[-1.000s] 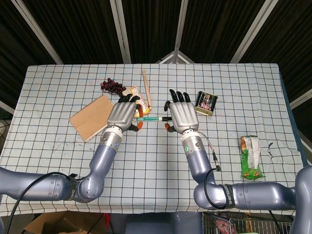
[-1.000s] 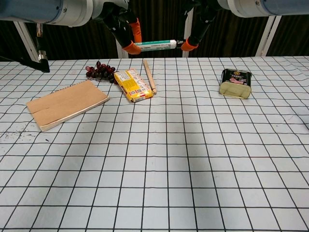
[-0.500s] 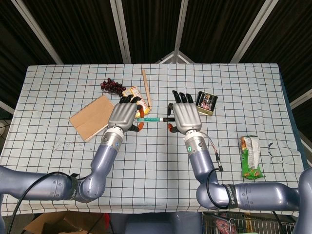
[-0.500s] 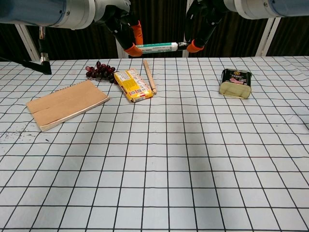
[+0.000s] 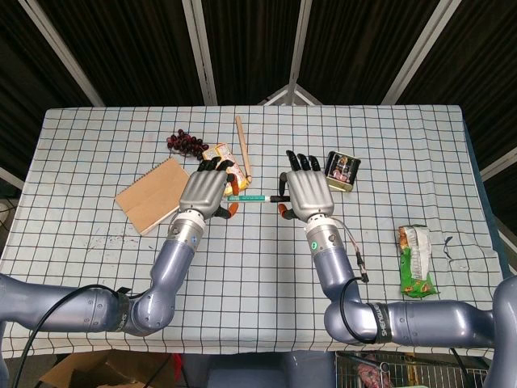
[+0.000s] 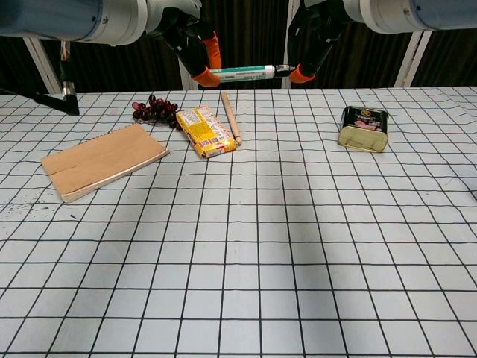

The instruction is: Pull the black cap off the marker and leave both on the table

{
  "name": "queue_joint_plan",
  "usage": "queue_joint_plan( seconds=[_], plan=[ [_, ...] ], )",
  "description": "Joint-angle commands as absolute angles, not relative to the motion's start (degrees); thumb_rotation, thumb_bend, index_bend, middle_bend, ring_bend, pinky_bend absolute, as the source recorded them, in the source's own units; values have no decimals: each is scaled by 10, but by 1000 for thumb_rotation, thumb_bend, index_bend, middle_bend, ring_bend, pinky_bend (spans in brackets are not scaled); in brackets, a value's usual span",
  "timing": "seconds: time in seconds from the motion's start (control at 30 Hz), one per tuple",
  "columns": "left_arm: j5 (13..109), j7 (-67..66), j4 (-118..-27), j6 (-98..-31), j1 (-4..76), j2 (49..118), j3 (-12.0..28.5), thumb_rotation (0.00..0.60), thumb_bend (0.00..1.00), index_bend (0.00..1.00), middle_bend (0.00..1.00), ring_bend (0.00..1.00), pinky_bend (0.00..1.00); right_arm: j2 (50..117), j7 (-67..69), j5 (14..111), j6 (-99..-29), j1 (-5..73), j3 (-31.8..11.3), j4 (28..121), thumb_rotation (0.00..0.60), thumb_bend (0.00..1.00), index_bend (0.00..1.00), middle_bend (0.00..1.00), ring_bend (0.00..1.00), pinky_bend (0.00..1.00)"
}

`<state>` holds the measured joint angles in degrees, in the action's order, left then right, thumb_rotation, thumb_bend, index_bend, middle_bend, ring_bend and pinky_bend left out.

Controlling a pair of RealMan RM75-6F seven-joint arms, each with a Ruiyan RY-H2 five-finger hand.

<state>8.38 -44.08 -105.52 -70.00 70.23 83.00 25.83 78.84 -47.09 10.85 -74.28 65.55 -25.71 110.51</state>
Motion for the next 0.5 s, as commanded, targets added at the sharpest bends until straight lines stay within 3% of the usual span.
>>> queue_joint_plan(
  seconds=[0.03,0.5],
  plan=[
    [82,-440,-1055,-700,703,830,258,600,633,728,110,0,0,788,-470,108,-741,657,-256,1104,600,344,559,0,15,0],
    [80,-439,-1052,-699,703,825,247,600,633,729,109,0,0,786,-475,91,-739,666,-251,1100,600,350,598,0,19,0]
  ],
)
